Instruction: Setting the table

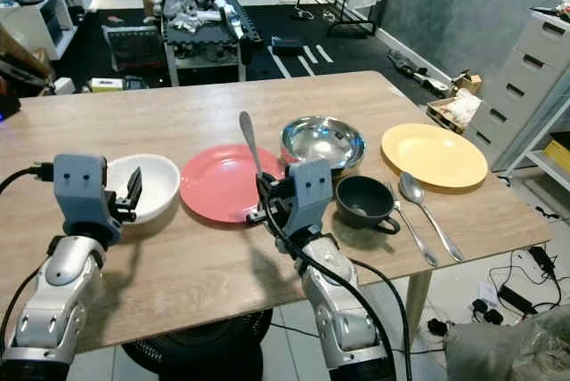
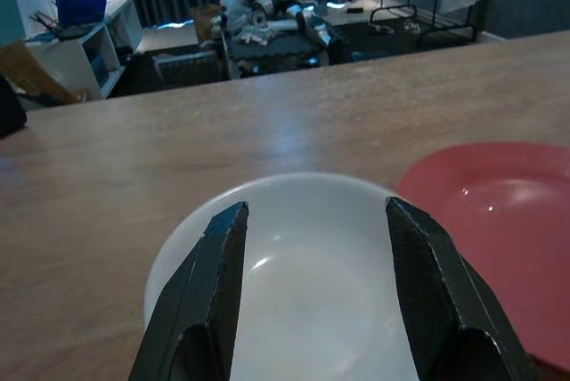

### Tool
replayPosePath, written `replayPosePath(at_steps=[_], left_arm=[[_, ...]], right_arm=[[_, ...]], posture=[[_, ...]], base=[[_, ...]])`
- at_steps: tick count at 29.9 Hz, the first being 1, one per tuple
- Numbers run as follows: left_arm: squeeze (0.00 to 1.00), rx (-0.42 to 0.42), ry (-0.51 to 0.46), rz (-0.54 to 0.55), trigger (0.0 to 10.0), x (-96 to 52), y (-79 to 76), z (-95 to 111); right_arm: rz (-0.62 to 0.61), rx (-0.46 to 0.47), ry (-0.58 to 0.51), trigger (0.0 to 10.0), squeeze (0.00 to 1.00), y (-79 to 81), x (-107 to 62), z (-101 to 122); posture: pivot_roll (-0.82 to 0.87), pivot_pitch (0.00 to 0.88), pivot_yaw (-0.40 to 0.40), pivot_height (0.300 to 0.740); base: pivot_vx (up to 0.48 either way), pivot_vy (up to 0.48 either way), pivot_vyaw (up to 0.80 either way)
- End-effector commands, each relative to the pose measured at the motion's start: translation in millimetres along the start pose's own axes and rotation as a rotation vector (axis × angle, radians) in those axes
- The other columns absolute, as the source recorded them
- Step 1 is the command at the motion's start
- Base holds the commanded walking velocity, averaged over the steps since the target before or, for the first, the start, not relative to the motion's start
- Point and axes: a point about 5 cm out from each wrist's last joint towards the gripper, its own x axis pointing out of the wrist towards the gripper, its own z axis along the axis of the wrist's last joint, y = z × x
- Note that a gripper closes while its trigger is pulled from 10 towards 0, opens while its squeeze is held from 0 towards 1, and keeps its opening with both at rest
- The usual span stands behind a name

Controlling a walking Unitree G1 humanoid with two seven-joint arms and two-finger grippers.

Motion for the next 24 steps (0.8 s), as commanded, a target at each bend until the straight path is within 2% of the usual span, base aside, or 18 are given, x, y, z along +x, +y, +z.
replayPosePath(at_steps=[1, 5, 9, 12, 14, 20, 24], left_arm=[[0.00, 0.008, 0.020, 0.001, 10.0, -3.0, -0.5, -3], [0.00, 0.009, 0.025, -0.003, 10.0, -4.6, -1.3, -4], [0.00, 0.010, 0.027, -0.005, 10.0, -5.2, -1.2, -4], [0.00, 0.011, 0.029, -0.005, 10.0, -5.8, -0.9, -5], [0.00, 0.011, 0.032, -0.008, 10.0, -6.3, -1.0, -5], [0.00, 0.008, 0.037, -0.017, 10.0, -6.2, -3.0, -6], [0.00, 0.006, 0.035, -0.020, 10.0, -5.5, -4.4, -5]], right_arm=[[-0.050, -0.027, 0.102, 10.0, 0.00, -6.1, -3.1, -17], [-0.137, -0.043, 0.151, 10.0, 0.00, -22.0, -9.0, -24], [-0.182, -0.037, 0.163, 10.0, 0.00, -29.3, -12.9, -26], [-0.213, -0.016, 0.179, 10.0, 0.00, -36.5, -20.4, -28], [-0.228, -0.011, 0.207, 10.0, 0.00, -43.7, -31.1, -33], [-0.183, -0.061, 0.252, 10.0, 0.00, -45.2, -37.7, -41], [-0.208, -0.072, 0.259, 10.0, 0.00, -50.7, -35.2, -42]], posture=[[-0.03, 0.000, 0.055, 0.740], [-0.02, 0.000, 0.054, 0.740], [-0.03, 0.000, 0.054, 0.740], [-0.03, 0.000, 0.054, 0.740], [-0.03, 0.000, 0.054, 0.740], [-0.04, 0.000, 0.063, 0.740], [-0.04, 0.000, 0.062, 0.740]], base=[[0.000, 0.000, 0.00], [0.000, 0.000, 0.00], [0.000, 0.000, 0.00], [0.000, 0.000, 0.00], [0.000, 0.000, 0.00], [0.000, 0.000, 0.00], [0.000, 0.000, 0.00]])
